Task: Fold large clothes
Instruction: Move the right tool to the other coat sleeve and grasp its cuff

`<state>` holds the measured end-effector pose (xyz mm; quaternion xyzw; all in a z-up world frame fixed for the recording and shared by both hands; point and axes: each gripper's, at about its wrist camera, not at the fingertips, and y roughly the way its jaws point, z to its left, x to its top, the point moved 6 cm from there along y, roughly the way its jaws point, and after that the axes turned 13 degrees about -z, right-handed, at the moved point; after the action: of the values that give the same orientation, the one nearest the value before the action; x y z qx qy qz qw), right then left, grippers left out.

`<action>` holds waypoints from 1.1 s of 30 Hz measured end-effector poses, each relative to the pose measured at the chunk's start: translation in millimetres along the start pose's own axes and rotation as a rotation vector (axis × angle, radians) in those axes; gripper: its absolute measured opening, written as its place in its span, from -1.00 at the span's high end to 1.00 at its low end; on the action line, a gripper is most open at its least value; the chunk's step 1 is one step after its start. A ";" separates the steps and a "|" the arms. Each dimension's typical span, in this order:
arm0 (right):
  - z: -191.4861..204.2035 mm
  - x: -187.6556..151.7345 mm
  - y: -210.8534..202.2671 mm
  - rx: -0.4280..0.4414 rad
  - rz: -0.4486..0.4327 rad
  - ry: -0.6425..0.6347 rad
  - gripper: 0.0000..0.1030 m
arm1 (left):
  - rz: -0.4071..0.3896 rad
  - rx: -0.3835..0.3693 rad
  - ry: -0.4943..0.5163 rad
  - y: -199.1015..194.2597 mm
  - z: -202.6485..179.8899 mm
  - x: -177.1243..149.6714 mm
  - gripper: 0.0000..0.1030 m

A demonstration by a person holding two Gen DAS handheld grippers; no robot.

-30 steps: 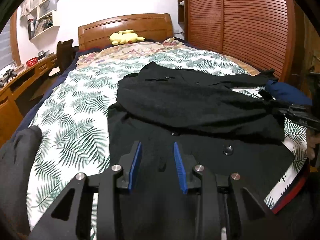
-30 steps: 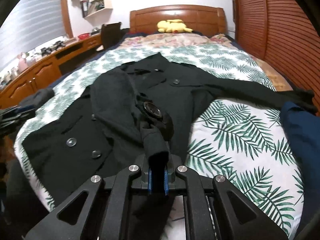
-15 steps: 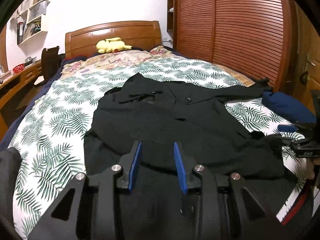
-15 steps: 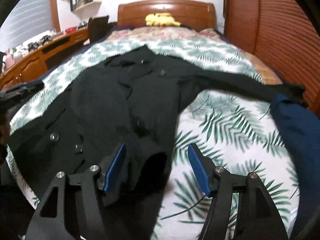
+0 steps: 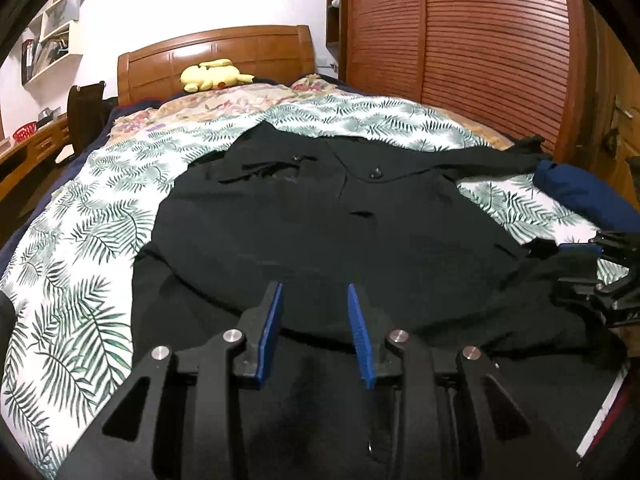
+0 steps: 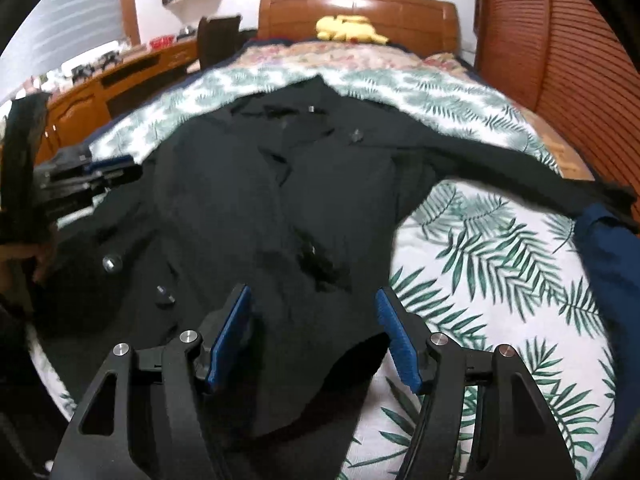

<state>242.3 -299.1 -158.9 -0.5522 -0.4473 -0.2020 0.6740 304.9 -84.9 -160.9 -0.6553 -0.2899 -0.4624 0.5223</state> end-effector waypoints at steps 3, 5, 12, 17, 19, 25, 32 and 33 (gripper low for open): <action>-1.3 -15.9 13.1 -0.015 0.055 -0.003 -0.28 | 0.000 -0.006 0.015 0.7 -4.2 -5.8 0.39; -4.7 -21.2 15.1 -0.017 0.062 0.021 -0.28 | -0.005 -0.007 0.015 0.1 -4.5 -7.8 0.39; -24.6 -4.3 -6.3 -0.036 0.007 0.054 -0.32 | 0.000 0.002 -0.014 3.2 -0.1 -15.3 0.39; -63.7 30.4 -20.4 -0.129 -0.049 0.018 -0.52 | -0.025 0.003 -0.005 -1.2 -1.7 -14.8 0.39; -82.0 48.9 -23.8 -0.180 -0.073 -0.008 -0.53 | -0.025 0.004 -0.003 -1.3 -1.7 -15.2 0.39; -134.9 95.0 -24.8 -0.268 -0.103 -0.051 -0.54 | -0.025 0.004 -0.010 -0.5 0.0 -15.5 0.39; -229.1 116.9 0.4 -0.424 -0.047 0.006 -0.54 | -0.025 0.004 -0.014 0.0 1.1 -15.5 0.39; -246.6 118.3 4.3 -0.451 -0.036 0.030 -0.54 | -0.023 0.004 -0.015 0.3 1.2 -16.0 0.39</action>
<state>400.6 -499.7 -61.2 -0.6777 -0.3905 -0.3171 0.5364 299.0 -82.1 -175.6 -0.6544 -0.3021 -0.4629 0.5159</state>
